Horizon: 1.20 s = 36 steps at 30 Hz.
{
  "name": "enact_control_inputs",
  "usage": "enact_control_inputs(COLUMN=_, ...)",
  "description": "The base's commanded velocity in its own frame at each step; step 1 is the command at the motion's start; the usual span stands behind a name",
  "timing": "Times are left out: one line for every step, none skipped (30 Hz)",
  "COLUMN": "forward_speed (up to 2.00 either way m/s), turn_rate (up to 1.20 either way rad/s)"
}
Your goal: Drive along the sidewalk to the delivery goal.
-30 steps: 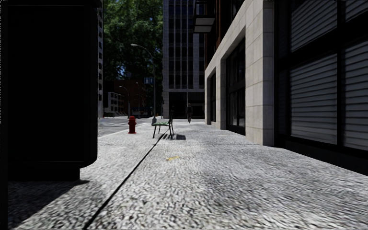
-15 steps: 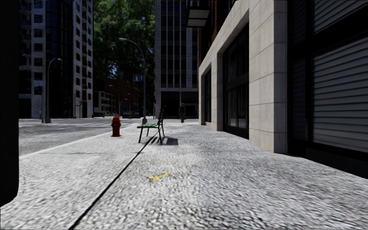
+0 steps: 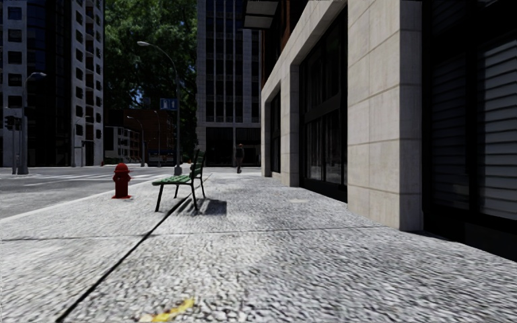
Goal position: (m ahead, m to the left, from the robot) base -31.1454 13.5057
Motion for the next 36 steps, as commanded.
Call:
enact_control_inputs(forward_speed=2.00, turn_rate=0.00)
enact_control_inputs(forward_speed=2.00, turn_rate=0.00)
enact_control_inputs(forward_speed=2.00, turn_rate=0.00)
enact_control_inputs(forward_speed=2.00, turn_rate=0.00)
enact_control_inputs(forward_speed=2.00, turn_rate=0.00)
enact_control_inputs(forward_speed=2.00, turn_rate=0.00)
enact_control_inputs(forward_speed=2.00, turn_rate=0.00)
enact_control_inputs(forward_speed=2.00, turn_rate=0.00)
enact_control_inputs(forward_speed=2.00, turn_rate=0.00)
enact_control_inputs(forward_speed=2.00, turn_rate=0.00)
enact_control_inputs(forward_speed=2.00, turn_rate=0.00)
enact_control_inputs(forward_speed=2.00, turn_rate=0.00)
enact_control_inputs(forward_speed=2.00, turn_rate=0.00)
enact_control_inputs(forward_speed=2.00, turn_rate=0.00)
enact_control_inputs(forward_speed=2.00, turn_rate=0.00)
enact_control_inputs(forward_speed=2.00, turn_rate=0.00)
enact_control_inputs(forward_speed=2.00, turn_rate=0.00)
enact_control_inputs(forward_speed=2.00, turn_rate=0.00)
enact_control_inputs(forward_speed=2.00, turn_rate=0.00)
enact_control_inputs(forward_speed=2.00, turn_rate=0.00)
enact_control_inputs(forward_speed=2.00, turn_rate=0.00)
enact_control_inputs(forward_speed=2.00, turn_rate=0.00)
enact_control_inputs(forward_speed=2.00, turn_rate=0.00)
enact_control_inputs(forward_speed=2.00, turn_rate=0.00)
enact_control_inputs(forward_speed=2.00, turn_rate=0.00)
enact_control_inputs(forward_speed=2.00, turn_rate=0.00)
enact_control_inputs(forward_speed=2.00, turn_rate=0.00)
enact_control_inputs(forward_speed=2.00, turn_rate=0.00)
enact_control_inputs(forward_speed=2.00, turn_rate=0.00)
enact_control_inputs(forward_speed=2.00, turn_rate=0.00)
enact_control_inputs(forward_speed=2.00, turn_rate=0.00)
enact_control_inputs(forward_speed=2.00, turn_rate=0.00)
enact_control_inputs(forward_speed=2.00, turn_rate=0.00)
enact_control_inputs(forward_speed=2.00, turn_rate=0.00)
enact_control_inputs(forward_speed=2.00, turn_rate=0.00)
enact_control_inputs(forward_speed=2.00, turn_rate=0.00)
